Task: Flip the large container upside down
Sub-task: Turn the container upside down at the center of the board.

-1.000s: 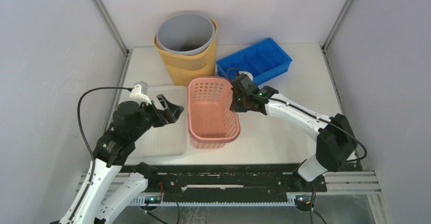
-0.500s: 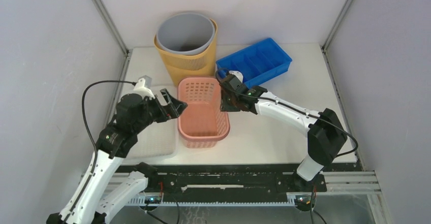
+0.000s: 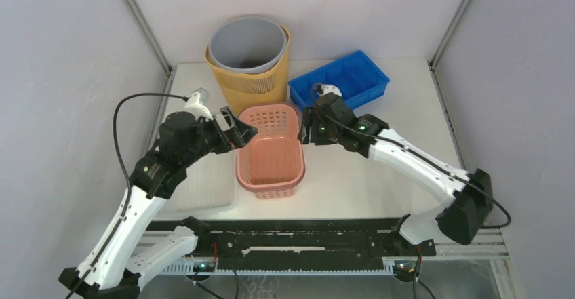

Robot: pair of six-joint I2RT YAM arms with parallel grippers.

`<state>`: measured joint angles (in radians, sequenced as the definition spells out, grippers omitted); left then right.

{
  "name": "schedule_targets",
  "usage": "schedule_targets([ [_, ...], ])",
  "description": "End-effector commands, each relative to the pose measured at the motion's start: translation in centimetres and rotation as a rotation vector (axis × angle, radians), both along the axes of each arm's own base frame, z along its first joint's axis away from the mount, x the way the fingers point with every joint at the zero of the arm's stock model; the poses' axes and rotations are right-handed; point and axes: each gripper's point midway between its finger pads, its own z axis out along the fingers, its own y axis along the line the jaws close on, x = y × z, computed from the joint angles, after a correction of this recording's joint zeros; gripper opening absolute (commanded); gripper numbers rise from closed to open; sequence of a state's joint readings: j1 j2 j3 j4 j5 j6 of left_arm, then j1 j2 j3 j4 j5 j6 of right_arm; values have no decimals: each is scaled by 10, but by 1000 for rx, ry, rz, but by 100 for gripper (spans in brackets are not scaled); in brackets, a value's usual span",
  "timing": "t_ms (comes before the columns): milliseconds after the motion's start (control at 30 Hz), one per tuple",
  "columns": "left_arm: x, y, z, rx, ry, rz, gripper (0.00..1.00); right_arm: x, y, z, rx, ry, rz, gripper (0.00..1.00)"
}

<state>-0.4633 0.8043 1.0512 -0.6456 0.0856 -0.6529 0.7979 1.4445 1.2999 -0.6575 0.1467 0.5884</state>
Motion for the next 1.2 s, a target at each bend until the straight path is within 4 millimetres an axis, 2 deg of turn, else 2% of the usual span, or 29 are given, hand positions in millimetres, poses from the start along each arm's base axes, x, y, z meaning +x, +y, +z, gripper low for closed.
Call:
schedule_targets([
  [0,7,-29,21,-31,-27,-71,100,-5,-44,29,36,-76,-42,67],
  [33,8,-38,19,-38,-12,-78,100,-9,-55,33,51,-89,-56,67],
  [233,28,-88,13,-60,13,-153,100,-27,-105,24,86,-113,-116,67],
  [367,47,-124,-12,-33,97,-179,100,-38,-128,12,98,-112,-150,67],
  [500,61,-143,-39,32,150,-136,100,-44,-145,-1,108,-96,-177,67],
  [733,77,-155,-81,113,213,-55,100,-49,-150,-12,130,-80,-170,66],
  [967,85,-167,-107,184,227,-14,96,-52,-149,-19,152,-71,-154,65],
  [1067,86,-173,-122,224,248,-19,89,-54,-148,-20,162,-68,-146,65],
  [1167,85,-175,-131,258,255,-16,76,-55,-147,-22,167,-60,-141,64],
])
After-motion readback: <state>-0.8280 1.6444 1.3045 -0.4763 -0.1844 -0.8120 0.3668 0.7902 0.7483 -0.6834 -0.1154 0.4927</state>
